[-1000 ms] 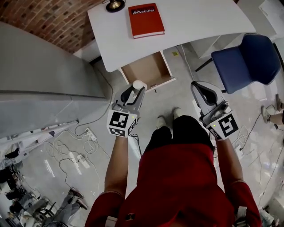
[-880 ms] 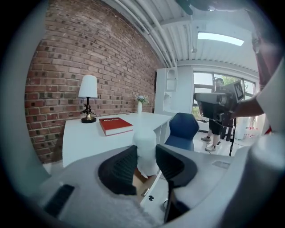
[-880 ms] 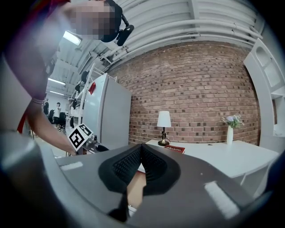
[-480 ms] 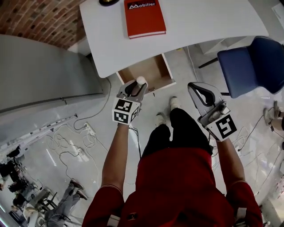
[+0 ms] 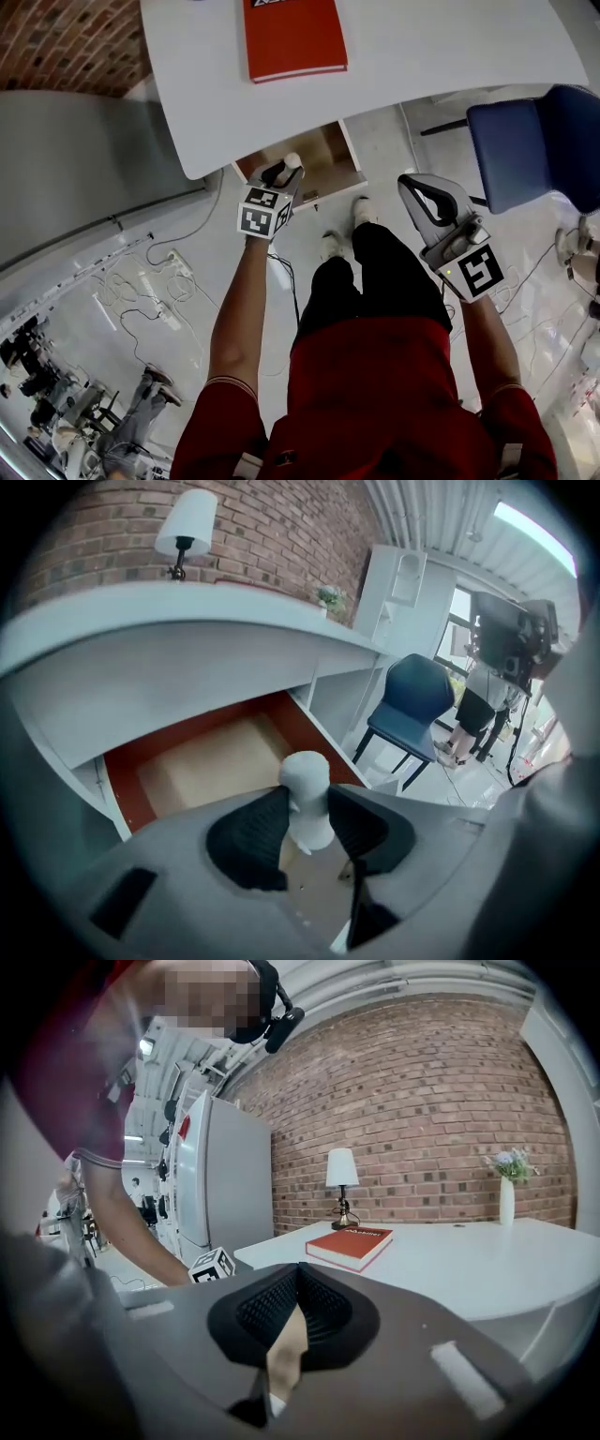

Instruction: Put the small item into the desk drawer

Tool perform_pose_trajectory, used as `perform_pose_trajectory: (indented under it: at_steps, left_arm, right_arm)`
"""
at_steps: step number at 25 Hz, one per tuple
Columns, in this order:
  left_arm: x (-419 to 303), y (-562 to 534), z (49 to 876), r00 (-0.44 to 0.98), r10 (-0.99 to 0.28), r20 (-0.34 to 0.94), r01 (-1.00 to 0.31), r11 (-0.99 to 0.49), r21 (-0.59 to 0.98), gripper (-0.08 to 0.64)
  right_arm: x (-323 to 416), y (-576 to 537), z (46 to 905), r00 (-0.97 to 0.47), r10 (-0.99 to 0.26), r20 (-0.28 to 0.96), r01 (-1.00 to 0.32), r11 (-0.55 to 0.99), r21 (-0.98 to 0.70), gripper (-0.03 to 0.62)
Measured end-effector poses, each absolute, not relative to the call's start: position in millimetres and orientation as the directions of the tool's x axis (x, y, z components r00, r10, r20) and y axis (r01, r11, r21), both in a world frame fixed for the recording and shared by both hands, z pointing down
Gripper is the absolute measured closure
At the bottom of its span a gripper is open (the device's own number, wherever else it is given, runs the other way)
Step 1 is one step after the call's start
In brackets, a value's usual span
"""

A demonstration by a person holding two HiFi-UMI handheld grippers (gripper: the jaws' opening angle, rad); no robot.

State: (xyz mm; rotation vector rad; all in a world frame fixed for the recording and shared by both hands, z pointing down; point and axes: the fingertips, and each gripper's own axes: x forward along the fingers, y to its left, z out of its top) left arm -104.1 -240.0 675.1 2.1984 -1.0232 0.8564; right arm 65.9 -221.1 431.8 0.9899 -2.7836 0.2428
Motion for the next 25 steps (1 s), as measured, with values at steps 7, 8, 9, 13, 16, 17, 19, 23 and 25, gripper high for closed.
perform_pose_trajectory:
  at_steps: [7,8,9,13,16,17,19,23,25]
  left_arm:
    - [-109,-252,730,0.481,-0.352,0.803,-0.818,-0.509,0.267,0.42]
    - [-110,-253,737,0.479,-0.34,0.81,-0.822,-0.499,0.277,0.42]
    - [-110,-255,744,0.476,-0.328,0.816,-0.825,-0.487,0.286,0.42]
    - [-111,-259,771,0.464,-0.284,0.839,-0.836,-0.452,0.31,0.419]
    - [-113,-258,786,0.456,-0.251,0.854,-0.841,-0.435,0.321,0.417]
    - [-114,-258,790,0.454,-0.24,0.858,-0.843,-0.427,0.327,0.417]
    - [-114,-257,798,0.45,-0.217,0.867,-0.847,-0.412,0.337,0.416]
    - [-117,-254,813,0.437,-0.163,0.885,-0.851,-0.392,0.348,0.414]
    - [-118,-253,820,0.436,-0.142,0.889,-0.854,-0.378,0.358,0.411]
  right_arm:
    - [63,-247,454,-0.771,-0.585,0.253,-0.624,0.773,-0.112,0.58]
    - [63,-250,456,-0.771,-0.582,0.259,-0.623,0.774,-0.114,0.58]
    - [64,-253,458,-0.77,-0.58,0.265,-0.622,0.774,-0.116,0.58]
    - [68,-262,467,-0.768,-0.576,0.28,-0.623,0.773,-0.118,0.58]
    - [71,-265,472,-0.765,-0.574,0.292,-0.624,0.772,-0.117,0.58]
    - [72,-267,474,-0.763,-0.574,0.297,-0.625,0.771,-0.118,0.58]
    - [73,-270,478,-0.76,-0.573,0.306,-0.628,0.769,-0.118,0.58]
    - [72,-274,481,-0.761,-0.571,0.309,-0.626,0.772,-0.114,0.58]
    - [71,-276,483,-0.762,-0.569,0.31,-0.623,0.774,-0.113,0.58]
